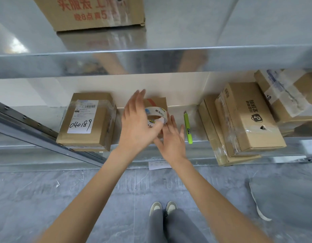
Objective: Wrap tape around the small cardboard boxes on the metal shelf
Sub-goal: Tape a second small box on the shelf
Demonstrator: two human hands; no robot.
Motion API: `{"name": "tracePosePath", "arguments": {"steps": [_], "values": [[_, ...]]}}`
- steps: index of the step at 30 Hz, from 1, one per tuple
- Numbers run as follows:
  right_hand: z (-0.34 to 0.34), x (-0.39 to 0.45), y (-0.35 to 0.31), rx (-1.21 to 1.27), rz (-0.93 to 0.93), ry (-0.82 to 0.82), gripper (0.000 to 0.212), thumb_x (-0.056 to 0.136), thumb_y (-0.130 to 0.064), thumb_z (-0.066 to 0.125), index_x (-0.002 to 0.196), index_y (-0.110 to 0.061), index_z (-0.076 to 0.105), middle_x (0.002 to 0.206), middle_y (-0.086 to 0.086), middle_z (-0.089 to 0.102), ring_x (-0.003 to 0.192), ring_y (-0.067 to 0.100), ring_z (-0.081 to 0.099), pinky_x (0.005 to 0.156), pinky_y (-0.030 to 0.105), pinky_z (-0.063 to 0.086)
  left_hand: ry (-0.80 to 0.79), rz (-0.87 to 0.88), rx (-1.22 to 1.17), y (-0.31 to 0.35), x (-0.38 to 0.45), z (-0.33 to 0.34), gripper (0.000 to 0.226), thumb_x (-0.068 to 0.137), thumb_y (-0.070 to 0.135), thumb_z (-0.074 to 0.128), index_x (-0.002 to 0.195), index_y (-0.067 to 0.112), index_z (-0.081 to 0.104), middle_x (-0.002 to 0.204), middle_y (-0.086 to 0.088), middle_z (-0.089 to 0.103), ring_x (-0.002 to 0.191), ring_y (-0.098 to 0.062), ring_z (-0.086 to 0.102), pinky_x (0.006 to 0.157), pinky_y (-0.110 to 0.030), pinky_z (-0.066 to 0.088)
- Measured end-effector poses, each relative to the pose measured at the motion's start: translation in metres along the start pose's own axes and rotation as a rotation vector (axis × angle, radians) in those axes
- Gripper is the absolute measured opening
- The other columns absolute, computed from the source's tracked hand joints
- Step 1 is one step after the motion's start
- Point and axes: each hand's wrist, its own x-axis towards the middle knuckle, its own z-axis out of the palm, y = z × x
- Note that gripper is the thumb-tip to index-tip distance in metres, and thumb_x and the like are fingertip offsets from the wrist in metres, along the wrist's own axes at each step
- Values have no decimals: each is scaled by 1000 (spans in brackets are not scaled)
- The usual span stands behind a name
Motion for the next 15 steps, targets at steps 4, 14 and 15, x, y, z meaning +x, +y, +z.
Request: {"name": "tracePosePath", "arguments": {"steps": [4,14,15], "values": [[-1,0,-1,8,29,-1,67,93,-55,40,147,-16,36,159,0,22,148,17,11,120,48,-4,-199,208,468,37,36,9,68,80,67,56,131,24,52,131,0,53,122,-25,48,101,-40,33],[0,0,-2,-7,25,-3,75,94,-62,33,154,-21,17,163,-5,6,149,18,7,118,51,1,-737,-170,469,11,78,-9,46,75,62,58,113,36,64,108,4,64,98,-20,61,84,-31,53],[0,-1,-1,-15,25,-3,74,94,-63,32,154,-21,18,163,-5,6,149,18,7,118,51,1,-758,-167,475,12,79,-8,46,75,61,59,113,35,64,107,3,64,97,-20,62,83,-30,54]]}}
